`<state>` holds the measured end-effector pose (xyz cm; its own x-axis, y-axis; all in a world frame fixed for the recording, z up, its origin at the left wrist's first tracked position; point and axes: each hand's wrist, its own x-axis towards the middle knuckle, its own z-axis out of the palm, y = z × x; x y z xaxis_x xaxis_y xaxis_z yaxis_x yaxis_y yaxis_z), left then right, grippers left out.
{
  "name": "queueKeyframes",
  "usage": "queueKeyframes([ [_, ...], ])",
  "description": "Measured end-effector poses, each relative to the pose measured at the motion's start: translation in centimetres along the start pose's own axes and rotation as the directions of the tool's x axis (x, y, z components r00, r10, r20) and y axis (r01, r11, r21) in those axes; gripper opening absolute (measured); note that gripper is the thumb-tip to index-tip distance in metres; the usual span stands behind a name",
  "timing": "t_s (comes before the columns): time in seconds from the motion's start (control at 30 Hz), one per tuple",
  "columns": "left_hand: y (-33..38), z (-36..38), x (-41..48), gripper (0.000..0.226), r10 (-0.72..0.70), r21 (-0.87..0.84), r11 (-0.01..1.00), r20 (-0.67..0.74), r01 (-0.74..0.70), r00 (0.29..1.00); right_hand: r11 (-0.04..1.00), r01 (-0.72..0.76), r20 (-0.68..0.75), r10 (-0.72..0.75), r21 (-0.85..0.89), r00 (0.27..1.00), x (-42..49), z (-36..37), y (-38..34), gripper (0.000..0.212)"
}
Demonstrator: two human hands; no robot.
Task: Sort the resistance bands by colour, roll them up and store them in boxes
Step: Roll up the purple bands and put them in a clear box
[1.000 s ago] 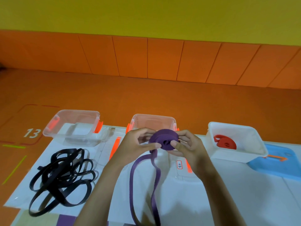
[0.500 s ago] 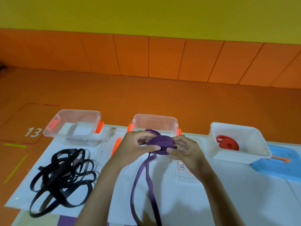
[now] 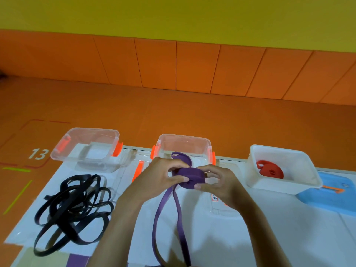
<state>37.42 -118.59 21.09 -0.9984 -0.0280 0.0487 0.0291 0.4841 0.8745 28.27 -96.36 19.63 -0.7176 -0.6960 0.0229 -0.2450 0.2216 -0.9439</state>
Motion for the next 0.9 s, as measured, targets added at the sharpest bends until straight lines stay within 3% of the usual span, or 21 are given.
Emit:
queueKeyframes([
  [0.13,0.0,0.7,0.1,0.040,0.017,-0.028,0.999,-0.125,-0.020,0.992,0.996,0.087,-0.124,-0.085,0.014,0.989,0.3,-0.2,-0.2,0.039],
  [0.3,0.1,0.6,0.3,0.044,-0.024,-0.073,0.997,-0.169,0.012,0.985,0.984,0.101,-0.183,-0.073,0.146,0.980,-0.1,-0.1,-0.6,0.036],
  [0.37,0.1,0.7,0.6,0.042,0.007,-0.012,1.000,-0.179,-0.009,0.984,0.992,0.091,-0.209,-0.071,0.088,0.975,-0.1,-0.1,-0.8,0.029],
  [0.47,0.2,0.9,0.8,0.039,0.054,0.092,0.995,-0.211,-0.035,0.976,0.988,0.115,-0.244,-0.139,-0.107,0.960,-0.1,-0.2,-1.6,0.037],
  [0.57,0.4,1.1,0.9,0.035,0.048,0.059,0.998,-0.254,-0.034,0.966,0.967,0.167,-0.250,-0.212,-0.190,0.945,-0.1,-0.3,-2.5,0.039],
  [0.63,0.9,1.0,1.0,0.030,0.045,-0.016,0.998,-0.309,-0.052,0.950,0.975,0.189,-0.267,-0.214,-0.117,0.939,-0.1,-0.8,-2.7,0.036],
  [0.8,2.7,0.1,0.9,0.033,0.006,-0.414,0.902,-0.271,-0.122,0.963,0.933,0.164,-0.255,-0.081,0.322,0.964,-0.3,-1.3,-3.7,0.023],
  [0.9,3.6,-0.8,0.9,0.033,0.071,-0.344,0.925,-0.260,-0.161,0.963,0.945,0.051,-0.097,-0.020,0.325,0.995,-0.4,-1.4,-4.0,0.028],
])
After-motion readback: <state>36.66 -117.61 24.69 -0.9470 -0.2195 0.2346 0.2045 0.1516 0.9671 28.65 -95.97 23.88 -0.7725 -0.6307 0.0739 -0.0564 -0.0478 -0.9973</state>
